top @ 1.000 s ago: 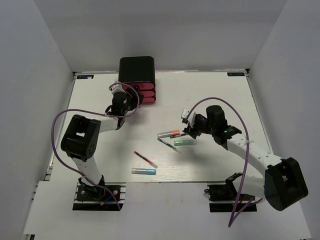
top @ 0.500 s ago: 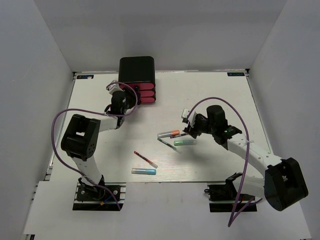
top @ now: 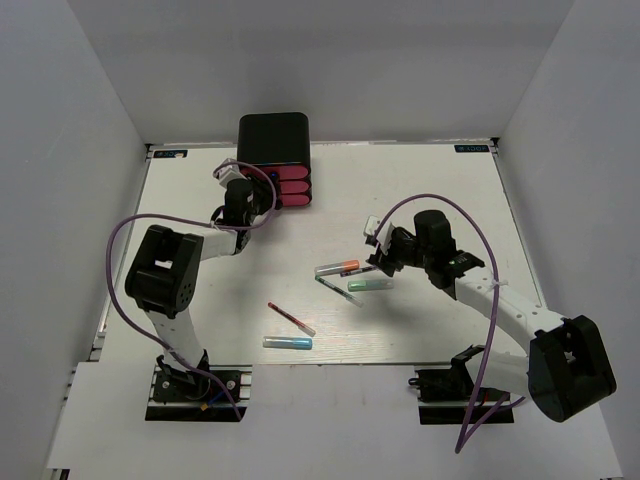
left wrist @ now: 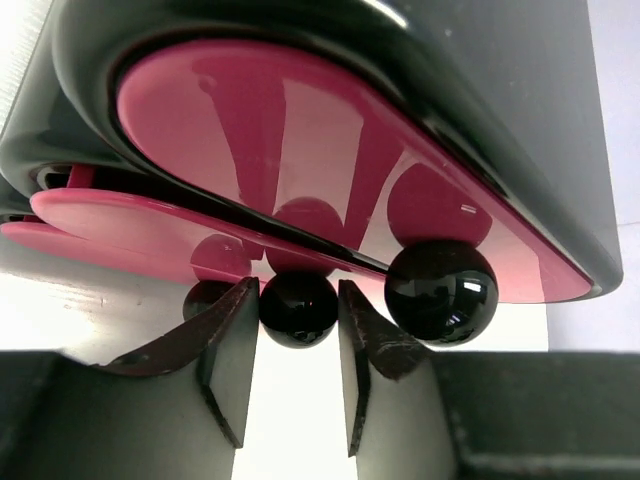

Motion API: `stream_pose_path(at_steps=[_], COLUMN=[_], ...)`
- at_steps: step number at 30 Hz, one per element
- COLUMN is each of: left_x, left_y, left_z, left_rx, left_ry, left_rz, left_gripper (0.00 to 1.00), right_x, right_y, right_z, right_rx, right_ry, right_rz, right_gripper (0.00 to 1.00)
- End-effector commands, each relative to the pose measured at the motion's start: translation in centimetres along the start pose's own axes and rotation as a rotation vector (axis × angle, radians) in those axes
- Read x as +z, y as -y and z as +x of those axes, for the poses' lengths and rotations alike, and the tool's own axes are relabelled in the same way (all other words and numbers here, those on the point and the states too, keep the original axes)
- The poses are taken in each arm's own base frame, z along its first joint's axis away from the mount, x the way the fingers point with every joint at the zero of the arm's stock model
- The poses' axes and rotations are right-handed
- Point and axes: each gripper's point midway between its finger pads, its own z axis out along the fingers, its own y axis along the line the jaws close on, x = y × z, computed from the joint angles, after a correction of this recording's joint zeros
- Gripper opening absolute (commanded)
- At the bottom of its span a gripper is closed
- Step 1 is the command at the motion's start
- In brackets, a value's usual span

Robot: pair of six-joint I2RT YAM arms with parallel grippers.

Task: Sort the stationery into containers
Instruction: Open the drawer

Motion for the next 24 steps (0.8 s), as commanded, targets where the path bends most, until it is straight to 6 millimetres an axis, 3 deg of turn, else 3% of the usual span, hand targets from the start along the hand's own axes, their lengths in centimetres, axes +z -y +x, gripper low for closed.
stream_pose_path(at_steps=[1, 7, 12, 14, 17, 24], left_x=[0.4, -0.6, -2.9, -4.0, -5.8, -6.9], left_y=[0.7, 0.3, -0.7, -0.3, -1.7, -1.7], left_z=[-1.0, -0.9, 0.4, 0.4, 1.2, 0.9], left_rx=[0.005, 0.005, 0.012, 0.022, 0.026, 0.046], left_ry=[0.024, 0.024, -0.002, -0.001, -0.017, -0.021], left_rz=[0.007, 0.007, -0.008, 0.007, -0.013, -0.018], left_gripper=[0.39, 0.17, 0.17, 0.17, 0.17, 0.26], right_x=[-0.3, -0.3, -0.3, -0.3, -0.2, -0.1], right_y=[0.6, 0.6, 0.5, 0.6, 0.5, 0.5], right_z=[-1.0, -1.1, -1.0, -1.0, -1.0, -1.3], right_rx=[-0.021, -0.020, -0.018, -0.018, -0.018, -0.019], right_ry=[0.039, 0.041, 0.040, 0.044, 0.044, 0.050], right_rz=[0.020, 0.019, 0.019, 0.019, 0.012, 0.005], right_gripper=[0.62, 0.62, 0.62, 0.62, 0.62, 0.62])
